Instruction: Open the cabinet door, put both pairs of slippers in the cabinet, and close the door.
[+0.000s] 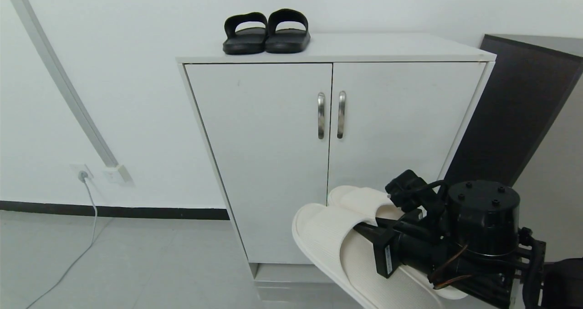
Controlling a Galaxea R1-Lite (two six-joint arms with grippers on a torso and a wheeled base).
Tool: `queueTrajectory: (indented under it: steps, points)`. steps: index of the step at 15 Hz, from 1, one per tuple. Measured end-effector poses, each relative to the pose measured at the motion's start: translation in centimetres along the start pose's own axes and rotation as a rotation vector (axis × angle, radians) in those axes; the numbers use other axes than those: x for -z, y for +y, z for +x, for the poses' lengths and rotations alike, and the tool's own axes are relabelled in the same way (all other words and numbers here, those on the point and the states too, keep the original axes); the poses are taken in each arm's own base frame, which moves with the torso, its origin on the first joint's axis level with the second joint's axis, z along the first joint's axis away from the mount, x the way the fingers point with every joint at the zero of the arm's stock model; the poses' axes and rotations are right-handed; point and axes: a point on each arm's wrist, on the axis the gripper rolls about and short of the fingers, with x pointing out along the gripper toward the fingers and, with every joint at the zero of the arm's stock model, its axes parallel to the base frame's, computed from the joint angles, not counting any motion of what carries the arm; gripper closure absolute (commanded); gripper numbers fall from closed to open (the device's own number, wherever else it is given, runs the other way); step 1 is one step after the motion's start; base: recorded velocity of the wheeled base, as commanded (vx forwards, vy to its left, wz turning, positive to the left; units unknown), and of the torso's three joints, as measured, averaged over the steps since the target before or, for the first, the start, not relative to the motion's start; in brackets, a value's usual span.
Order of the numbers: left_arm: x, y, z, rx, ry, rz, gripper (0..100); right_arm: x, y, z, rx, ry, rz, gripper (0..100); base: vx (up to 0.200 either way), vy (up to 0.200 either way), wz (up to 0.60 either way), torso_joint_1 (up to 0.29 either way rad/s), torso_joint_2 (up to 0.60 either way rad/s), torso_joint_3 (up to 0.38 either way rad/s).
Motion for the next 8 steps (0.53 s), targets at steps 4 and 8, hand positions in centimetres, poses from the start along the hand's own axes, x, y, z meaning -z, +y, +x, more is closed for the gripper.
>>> queueTrajectory:
  steps: [4,8]
  points:
    - [0.02,0.01,0.0,-0.003,0.002,0.001,0,0.37,0.12,-0.13,-0.005,0.004,-0.002,100,0.0,0.0,0.0,-0.01,0.27,0.262]
    - [-0.13,0.01,-0.03,-0.003,-0.006,0.001,0,0.55,0.23,-0.07,-0.01,0.012,-0.004,100,0.0,0.0,0.0,0.001,0.02,0.012]
